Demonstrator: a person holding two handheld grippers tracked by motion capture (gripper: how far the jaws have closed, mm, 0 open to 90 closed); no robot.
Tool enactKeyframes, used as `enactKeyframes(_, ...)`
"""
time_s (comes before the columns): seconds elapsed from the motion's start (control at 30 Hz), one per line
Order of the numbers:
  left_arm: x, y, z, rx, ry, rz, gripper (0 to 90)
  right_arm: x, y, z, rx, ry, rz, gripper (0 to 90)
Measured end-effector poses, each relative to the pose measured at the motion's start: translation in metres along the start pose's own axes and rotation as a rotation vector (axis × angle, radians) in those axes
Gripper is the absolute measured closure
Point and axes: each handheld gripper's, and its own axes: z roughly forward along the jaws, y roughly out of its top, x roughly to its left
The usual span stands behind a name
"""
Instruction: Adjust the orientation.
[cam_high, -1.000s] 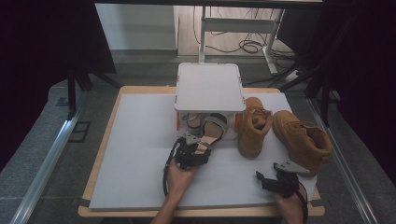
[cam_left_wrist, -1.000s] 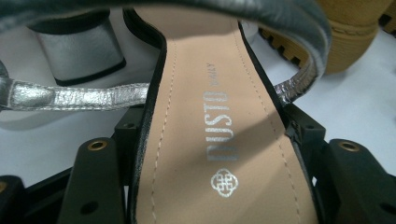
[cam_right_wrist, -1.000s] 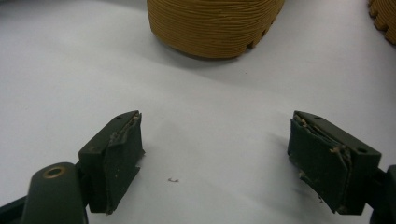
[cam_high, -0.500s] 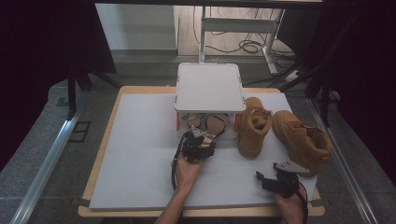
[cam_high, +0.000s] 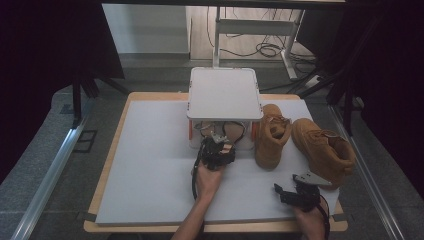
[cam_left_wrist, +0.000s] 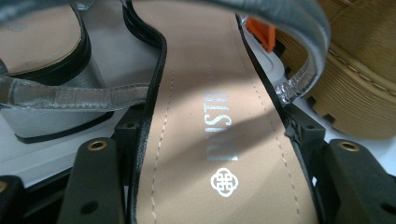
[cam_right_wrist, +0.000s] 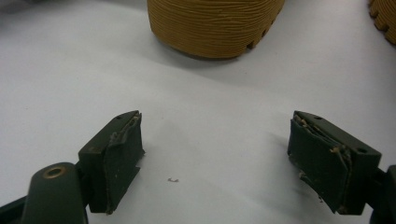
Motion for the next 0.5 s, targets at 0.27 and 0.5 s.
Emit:
enactKeyframes(0.27,-0.007,0.003,0.013,-0.004,0.029,-0.015,39.1,0.0,0.0,0.0,-0.003,-0.001,0.003,18.0)
enactKeyframes(0.5,-0.01,0.008,0.021,-0.007,0.048,-0.013,39.1,0.0,0.0,0.0,-0.001,0.001,0.0,18.0)
